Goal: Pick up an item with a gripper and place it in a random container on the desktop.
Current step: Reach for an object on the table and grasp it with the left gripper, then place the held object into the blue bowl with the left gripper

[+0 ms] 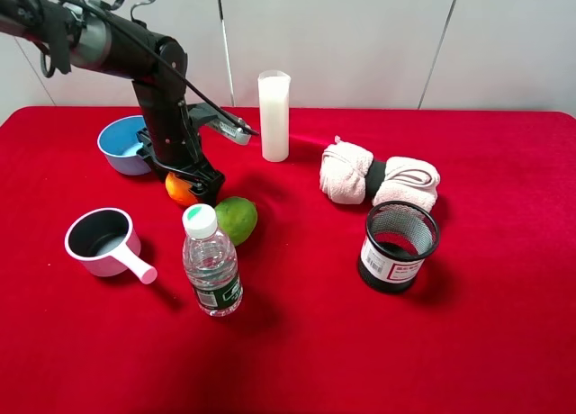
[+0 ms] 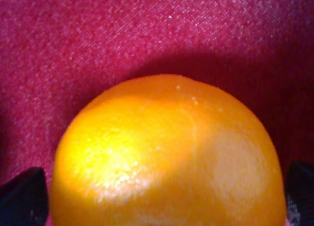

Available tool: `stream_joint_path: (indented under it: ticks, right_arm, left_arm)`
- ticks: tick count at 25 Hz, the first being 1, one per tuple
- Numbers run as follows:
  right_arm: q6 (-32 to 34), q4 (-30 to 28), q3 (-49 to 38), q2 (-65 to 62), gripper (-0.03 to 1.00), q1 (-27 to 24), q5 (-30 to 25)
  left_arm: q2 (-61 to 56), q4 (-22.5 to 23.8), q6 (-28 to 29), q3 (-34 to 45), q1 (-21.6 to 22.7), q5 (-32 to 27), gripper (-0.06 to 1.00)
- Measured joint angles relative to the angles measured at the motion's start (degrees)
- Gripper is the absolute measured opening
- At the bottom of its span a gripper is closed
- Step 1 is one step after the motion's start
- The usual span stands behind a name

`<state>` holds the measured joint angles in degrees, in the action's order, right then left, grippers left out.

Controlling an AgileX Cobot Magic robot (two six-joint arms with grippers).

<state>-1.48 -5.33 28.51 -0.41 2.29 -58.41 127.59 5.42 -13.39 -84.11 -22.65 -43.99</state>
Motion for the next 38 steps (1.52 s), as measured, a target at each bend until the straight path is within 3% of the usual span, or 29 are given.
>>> stream_joint_path:
  ticks: [4,10,38]
  right_arm:
    - [0.00,0.00,0.00,0.00,0.69,0.00,0.00]
    - [0.00,0.00,0.00,0.00,0.69,0.00,0.00]
    - [0.00,0.00,0.00,0.00,0.69,0.00,0.00]
  left_arm:
    - [0.47,0.00,0.00,0.00,0.00,0.28,0.92]
    - [0.47,0.06,0.00,0.00,0.00,0.74,0.73]
    - [-2.49,-0.01,0.06,-1.08,0.00,-0.99,0.73]
